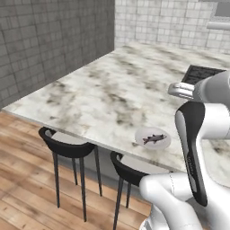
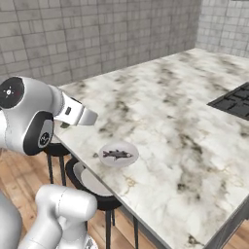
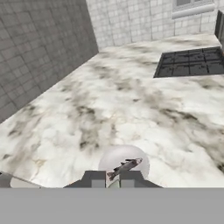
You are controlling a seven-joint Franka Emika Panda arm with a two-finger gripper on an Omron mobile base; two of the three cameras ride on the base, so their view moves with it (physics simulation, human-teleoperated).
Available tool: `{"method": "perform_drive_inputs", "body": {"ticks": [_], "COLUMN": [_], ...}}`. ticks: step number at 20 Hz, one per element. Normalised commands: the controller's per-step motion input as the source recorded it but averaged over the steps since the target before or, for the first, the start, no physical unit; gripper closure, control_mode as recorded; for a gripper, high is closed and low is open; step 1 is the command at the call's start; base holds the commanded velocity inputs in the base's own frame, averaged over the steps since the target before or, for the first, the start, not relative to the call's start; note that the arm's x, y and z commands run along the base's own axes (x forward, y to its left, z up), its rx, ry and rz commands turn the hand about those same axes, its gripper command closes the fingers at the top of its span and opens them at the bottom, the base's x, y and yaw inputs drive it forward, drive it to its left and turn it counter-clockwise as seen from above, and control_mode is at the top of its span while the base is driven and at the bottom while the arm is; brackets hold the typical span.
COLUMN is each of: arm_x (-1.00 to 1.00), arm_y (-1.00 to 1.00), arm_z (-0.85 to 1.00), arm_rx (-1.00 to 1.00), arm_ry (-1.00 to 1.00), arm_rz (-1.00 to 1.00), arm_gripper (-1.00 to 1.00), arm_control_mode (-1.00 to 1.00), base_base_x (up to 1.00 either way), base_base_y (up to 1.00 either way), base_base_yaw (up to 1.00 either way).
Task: Take the lemon wedge from the fridge and place it on the plate with fish on the dining counter.
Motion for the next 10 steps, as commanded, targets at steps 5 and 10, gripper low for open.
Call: {"method": "perform_drive_inputs", "body": {"ticks": [5,10], "arm_x": [0.00,0.91], "arm_y": [0.00,0.00], "arm_z": [0.00,-0.36], "arm_rx": [0.00,-0.01], "arm_ry": [0.00,0.27], "arm_rz": [0.00,-0.06], "arm_gripper": [1.00,1.00], "arm_control_mode": [1.00,-1.00], "base_base_x": [0.78,0.00], "base_base_y": [-0.06,0.00], "base_base_yaw": [0.00,0.00]}}
